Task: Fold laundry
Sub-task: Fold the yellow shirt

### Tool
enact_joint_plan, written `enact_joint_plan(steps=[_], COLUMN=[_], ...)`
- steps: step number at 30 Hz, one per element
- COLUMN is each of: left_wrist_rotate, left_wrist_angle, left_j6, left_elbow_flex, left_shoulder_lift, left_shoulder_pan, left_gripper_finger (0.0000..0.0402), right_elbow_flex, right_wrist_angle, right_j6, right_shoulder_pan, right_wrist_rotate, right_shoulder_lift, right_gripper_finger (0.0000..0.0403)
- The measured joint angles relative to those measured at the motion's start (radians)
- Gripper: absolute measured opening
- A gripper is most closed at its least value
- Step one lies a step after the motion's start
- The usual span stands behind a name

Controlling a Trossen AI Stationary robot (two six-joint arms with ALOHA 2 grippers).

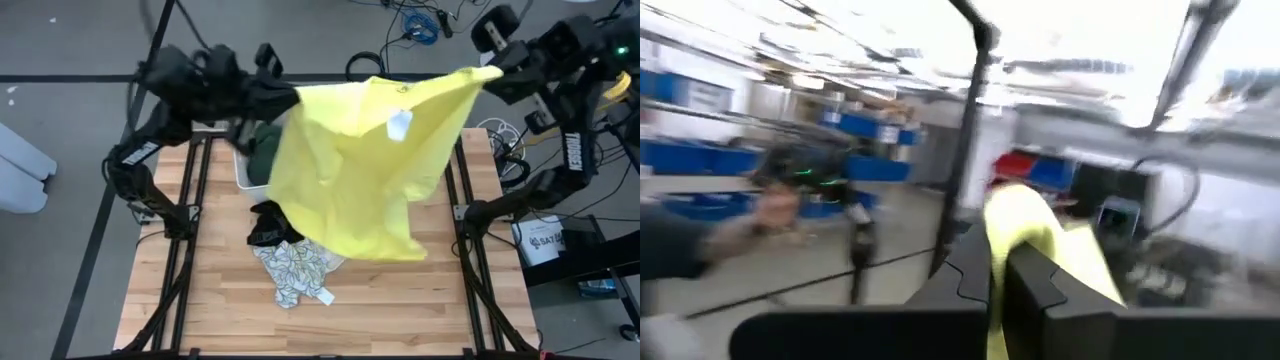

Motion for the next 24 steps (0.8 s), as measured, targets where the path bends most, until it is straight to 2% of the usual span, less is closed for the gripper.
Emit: enact_joint_plan(steps=[2,5,7,10,14,16,19,20,21,24], left_wrist_rotate=[0.074,0.206,0.285,0.317,0.316,0.29,0.196,0.154,0.12,0.046], left_wrist_angle=[0.006,0.006,-0.008,-0.115,-0.321,-0.41,-0.496,-0.502,-0.506,-0.473], left_j6=[-0.018,-0.064,-0.099,-0.076,0.008,0.049,0.097,0.106,0.11,0.109], left_elbow_flex=[0.035,0.057,0.057,0.057,0.056,0.056,0.055,0.049,0.038,0.002], left_shoulder_lift=[0.0,0.0,-0.001,0.006,0.014,0.022,0.049,0.062,0.078,0.139], left_shoulder_pan=[-0.009,-0.04,-0.077,-0.151,-0.246,-0.301,-0.401,-0.438,-0.472,-0.564], left_gripper_finger=[0.0002,0.0002,0.0002,0.0005,0.0008,0.0009,0.001,0.001,0.0011,0.0011], right_elbow_flex=[-0.035,-0.037,-0.037,-0.037,-0.036,-0.037,-0.037,-0.041,-0.062,-0.172], right_wrist_angle=[0.101,0.056,-0.056,-0.316,-0.708,-0.928,-1.241,-1.3,-1.284,-1.169], right_j6=[0.138,0.27,0.3,0.187,-0.037,-0.166,-0.33,-0.365,-0.367,-0.265], right_shoulder_pan=[-0.037,-0.066,-0.056,-0.015,0.027,0.04,0.048,0.042,0.029,-0.054], right_wrist_rotate=[-0.089,-0.217,-0.289,-0.326,-0.265,-0.18,-0.032,0.012,0.028,-0.035], right_shoulder_lift=[-0.001,-0.005,-0.026,-0.083,-0.182,-0.243,-0.339,-0.371,-0.409,-0.553], right_gripper_finger=[0.0,0.0,0.0,0.0,0.0,0.0,0.0,0.0,0.0,0.0])
